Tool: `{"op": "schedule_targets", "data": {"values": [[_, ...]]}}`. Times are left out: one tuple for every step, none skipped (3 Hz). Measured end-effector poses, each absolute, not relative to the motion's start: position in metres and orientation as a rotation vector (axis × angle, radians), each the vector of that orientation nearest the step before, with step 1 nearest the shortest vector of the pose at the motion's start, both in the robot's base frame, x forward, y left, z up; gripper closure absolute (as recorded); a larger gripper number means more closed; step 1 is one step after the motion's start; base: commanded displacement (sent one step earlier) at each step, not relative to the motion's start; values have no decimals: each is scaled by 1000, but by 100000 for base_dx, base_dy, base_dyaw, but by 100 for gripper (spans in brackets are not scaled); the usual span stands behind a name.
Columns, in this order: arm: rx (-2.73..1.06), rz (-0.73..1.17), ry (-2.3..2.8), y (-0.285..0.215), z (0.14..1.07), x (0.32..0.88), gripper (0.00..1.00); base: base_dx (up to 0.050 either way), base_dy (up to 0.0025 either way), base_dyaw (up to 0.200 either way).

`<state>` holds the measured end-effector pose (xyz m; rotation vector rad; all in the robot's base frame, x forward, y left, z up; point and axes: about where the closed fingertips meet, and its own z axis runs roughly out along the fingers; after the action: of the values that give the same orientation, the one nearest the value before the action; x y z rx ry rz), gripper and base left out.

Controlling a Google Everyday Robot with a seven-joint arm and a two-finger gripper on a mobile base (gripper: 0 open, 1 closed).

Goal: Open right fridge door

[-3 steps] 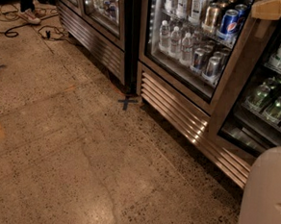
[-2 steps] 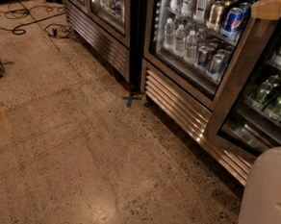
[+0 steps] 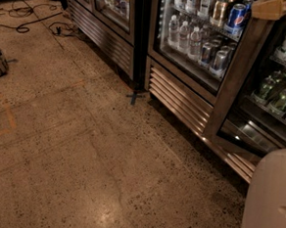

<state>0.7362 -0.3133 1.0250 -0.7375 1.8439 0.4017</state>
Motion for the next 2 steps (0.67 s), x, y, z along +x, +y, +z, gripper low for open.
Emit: {"op": "schedule_targets", "data": {"values": [[-737,402,1844,-309,1028,737,100,-4447,-194,8958],[-737,402,1844,-309,1028,737,100,-4447,-197,8976]]}}
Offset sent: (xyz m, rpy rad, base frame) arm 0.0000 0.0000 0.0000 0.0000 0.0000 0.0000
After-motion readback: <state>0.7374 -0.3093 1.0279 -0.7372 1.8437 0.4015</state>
